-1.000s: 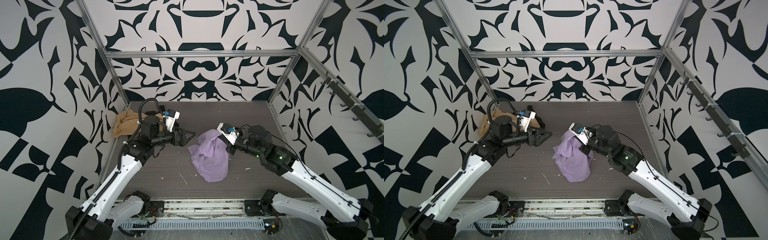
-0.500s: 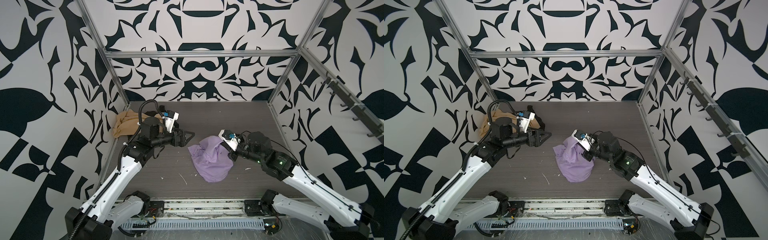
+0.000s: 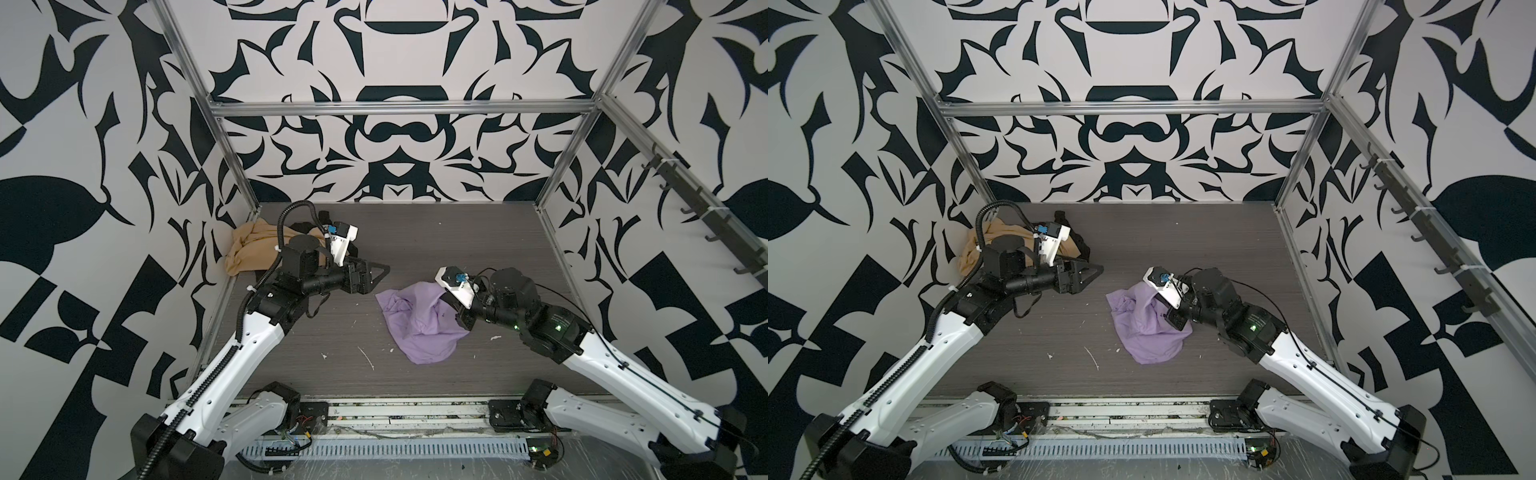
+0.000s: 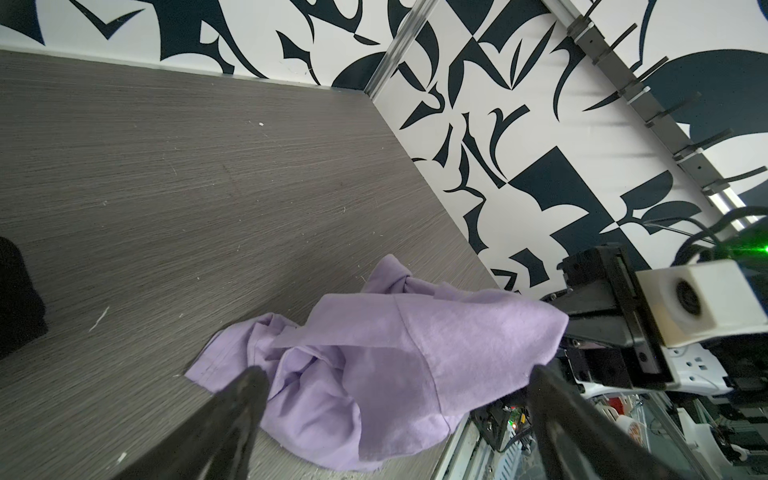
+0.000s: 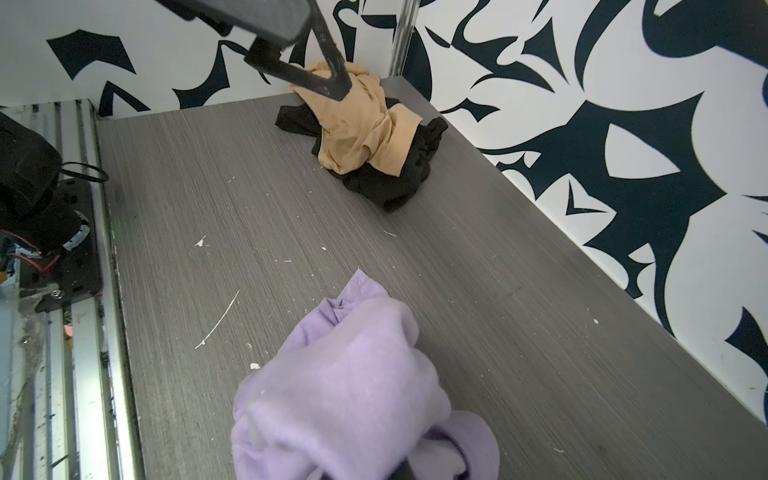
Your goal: Pick out a specific cloth from the pile
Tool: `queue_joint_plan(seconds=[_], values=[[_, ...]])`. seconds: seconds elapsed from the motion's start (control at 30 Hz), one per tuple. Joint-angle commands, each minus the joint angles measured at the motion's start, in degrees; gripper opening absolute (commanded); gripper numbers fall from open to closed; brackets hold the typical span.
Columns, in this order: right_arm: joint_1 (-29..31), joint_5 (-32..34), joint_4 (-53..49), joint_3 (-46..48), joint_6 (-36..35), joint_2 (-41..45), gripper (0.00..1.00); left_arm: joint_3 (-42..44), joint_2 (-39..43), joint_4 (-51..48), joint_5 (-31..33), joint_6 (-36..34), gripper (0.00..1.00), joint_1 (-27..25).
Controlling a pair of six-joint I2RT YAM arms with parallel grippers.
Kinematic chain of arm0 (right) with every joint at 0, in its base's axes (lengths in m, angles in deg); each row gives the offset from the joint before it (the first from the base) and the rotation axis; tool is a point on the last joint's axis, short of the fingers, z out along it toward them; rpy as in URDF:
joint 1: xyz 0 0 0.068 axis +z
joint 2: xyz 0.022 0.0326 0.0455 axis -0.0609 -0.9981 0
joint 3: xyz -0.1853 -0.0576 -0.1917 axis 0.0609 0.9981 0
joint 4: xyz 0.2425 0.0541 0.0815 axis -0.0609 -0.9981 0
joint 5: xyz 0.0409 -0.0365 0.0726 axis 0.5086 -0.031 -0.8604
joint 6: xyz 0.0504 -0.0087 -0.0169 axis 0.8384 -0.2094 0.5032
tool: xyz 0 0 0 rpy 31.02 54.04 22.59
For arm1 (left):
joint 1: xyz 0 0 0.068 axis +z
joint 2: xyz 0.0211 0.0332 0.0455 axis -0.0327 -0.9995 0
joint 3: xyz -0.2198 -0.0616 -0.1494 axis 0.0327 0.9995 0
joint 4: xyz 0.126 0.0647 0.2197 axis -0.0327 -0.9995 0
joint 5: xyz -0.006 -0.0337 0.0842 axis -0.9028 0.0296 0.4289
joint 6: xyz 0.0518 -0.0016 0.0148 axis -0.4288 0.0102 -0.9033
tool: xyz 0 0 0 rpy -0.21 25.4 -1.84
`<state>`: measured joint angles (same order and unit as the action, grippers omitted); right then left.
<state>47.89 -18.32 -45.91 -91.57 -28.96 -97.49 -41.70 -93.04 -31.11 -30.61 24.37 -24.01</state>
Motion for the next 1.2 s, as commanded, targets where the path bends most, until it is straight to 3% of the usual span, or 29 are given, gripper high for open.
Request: queue_joint_plan(seconds=[0.0,0.73,1.17], values=[[0.25,-1.72,0.68,0.65,2.23,1.43,0.00,1.10,-0.40,1.78,-1.74,0.97,1.00,-0.10],[0.90,-5.54,6.20,4.96,6.22,-4.35,0.00,4.20,1.06,3.05,-1.52,1.99,1.00,-0.12],[2.08,-6.04,10.02,6.38,7.16,-7.18,0.04,7.39,1.59,8.72,2.32,8.22,1.00,-0.37]])
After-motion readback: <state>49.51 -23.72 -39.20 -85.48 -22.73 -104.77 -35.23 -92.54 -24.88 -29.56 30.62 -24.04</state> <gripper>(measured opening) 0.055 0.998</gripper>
